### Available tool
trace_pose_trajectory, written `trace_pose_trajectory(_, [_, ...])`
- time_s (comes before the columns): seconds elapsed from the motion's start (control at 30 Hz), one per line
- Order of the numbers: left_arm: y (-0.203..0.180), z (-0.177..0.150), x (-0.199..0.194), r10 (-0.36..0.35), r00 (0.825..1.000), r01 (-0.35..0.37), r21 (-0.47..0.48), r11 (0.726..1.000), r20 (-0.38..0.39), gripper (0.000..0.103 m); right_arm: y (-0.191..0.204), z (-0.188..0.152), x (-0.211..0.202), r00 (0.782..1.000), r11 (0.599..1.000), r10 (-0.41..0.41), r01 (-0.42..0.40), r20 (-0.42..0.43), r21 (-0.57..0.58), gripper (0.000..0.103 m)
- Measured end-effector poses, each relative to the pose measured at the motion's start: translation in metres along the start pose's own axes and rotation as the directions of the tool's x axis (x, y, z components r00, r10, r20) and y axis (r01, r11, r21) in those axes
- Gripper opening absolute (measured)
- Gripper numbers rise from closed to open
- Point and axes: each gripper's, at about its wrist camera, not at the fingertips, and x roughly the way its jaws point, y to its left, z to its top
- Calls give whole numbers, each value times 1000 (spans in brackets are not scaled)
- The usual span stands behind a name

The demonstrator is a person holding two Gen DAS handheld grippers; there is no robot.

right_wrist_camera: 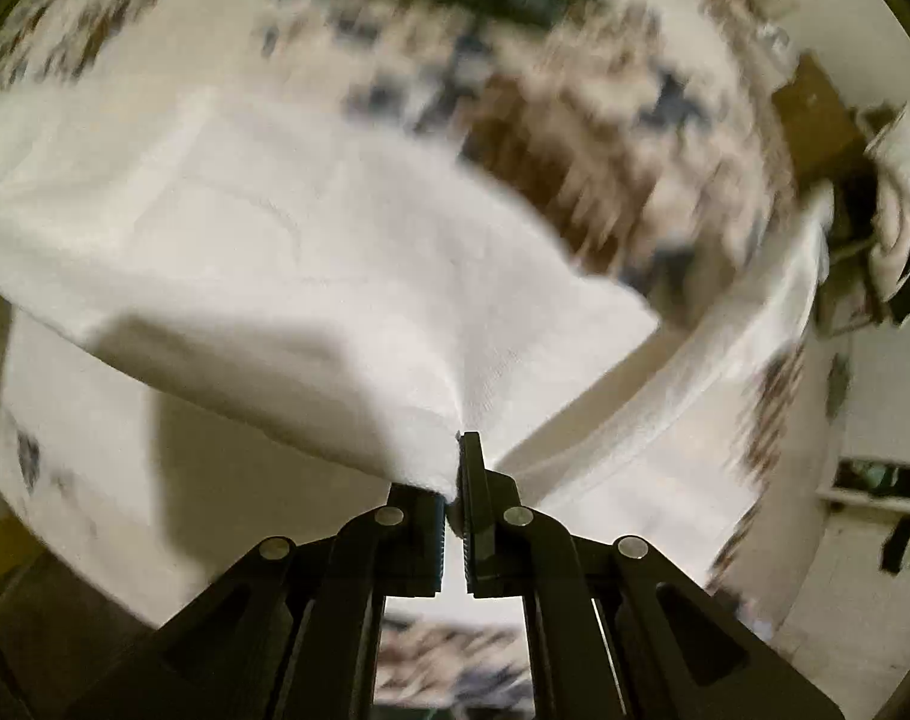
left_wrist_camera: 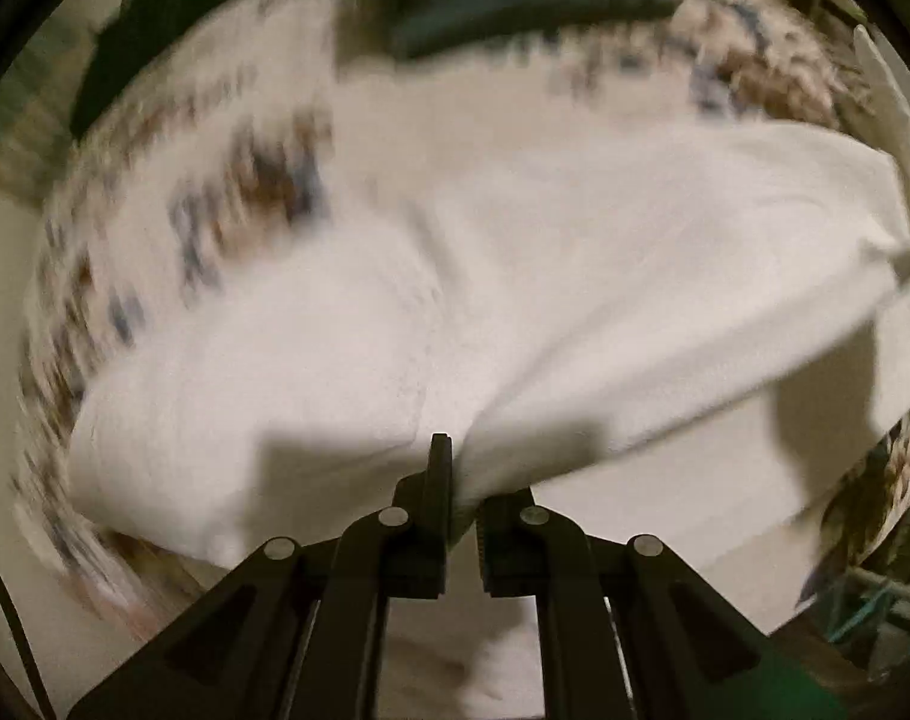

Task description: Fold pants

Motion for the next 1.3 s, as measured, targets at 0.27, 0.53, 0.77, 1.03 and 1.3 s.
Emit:
trace_pose_trajectory(0.27, [-17, -40, 38, 21, 997, -25, -52, 998, -68, 14, 27, -38, 65, 983, 993, 105, -111, -151, -32, 35])
trace_pose_trajectory(0.53, [-10, -10, -22, -36, 996, 55, -267, 962, 79, 103, -61, -28, -7, 936, 893, 350, -343, 32, 290, 87])
trace_pose_trajectory(0.77, [-59, 17, -22, 50, 996, -24, -322, 946, 74, 103, -159, 36, 56, 985, 835, 171, -160, 27, 527, 85])
trace_pose_trajectory(1.03, [-110, 27, -44, 30, 993, 8, -313, 950, 116, 103, -218, -51, 23, 973, 655, 137, -230, 185, 720, 5])
trace_pose_trajectory(1.3, [-157, 19, -25, -59, 998, 68, -321, 945, 39, 103, -262, -237, 103, 885, 132, 379, -339, 269, 931, 42])
